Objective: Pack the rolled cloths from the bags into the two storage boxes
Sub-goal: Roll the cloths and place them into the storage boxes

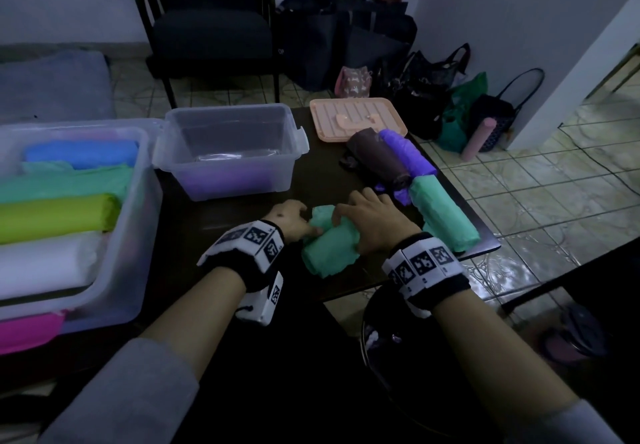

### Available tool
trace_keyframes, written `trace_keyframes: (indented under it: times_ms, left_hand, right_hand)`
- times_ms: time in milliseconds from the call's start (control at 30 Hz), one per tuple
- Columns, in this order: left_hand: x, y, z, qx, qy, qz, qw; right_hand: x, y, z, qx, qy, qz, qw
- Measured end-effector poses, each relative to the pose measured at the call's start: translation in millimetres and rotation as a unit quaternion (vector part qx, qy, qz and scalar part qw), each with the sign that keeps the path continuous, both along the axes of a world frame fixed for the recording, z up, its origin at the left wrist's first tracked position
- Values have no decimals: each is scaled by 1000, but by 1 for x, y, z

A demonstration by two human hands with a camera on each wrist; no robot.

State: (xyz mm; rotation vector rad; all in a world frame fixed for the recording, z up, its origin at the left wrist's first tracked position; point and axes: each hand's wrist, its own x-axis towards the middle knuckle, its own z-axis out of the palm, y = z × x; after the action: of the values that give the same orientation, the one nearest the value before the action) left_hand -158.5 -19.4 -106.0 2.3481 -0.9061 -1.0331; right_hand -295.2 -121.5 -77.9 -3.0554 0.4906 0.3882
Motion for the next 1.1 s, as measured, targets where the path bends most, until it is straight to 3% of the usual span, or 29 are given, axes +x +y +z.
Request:
trace_keyframes:
  times_ms: [133,267,400,800,900,1033,1100]
  left_hand:
    - [-9,-6,-1,-1,-66,-63,996]
    - [-8,-13,1,-4,-47,-65,997]
    - [-1,-22,11,-60,29,-2,998]
    - [13,-39,58,-204,41,147,967]
    - [4,-39,61,-146,35,142,978]
    - [-8,-35,46,-25,-100,49,994]
    - [-17,-32,39,14,-129,21,991]
  right_hand:
    - [-6,8,-4,-20,6,-1,1000]
    - [-12,10,2,-19,-2,22,1000]
    - [-18,13,-7,-3,-8,46,999]
    - [-14,17,-23,72,-6,8,997]
    - [-10,18,-26,98,11,-7,995]
    - [-11,17,-29,101,27,-7,995]
    - [-12,18,-28,107,44,-6,993]
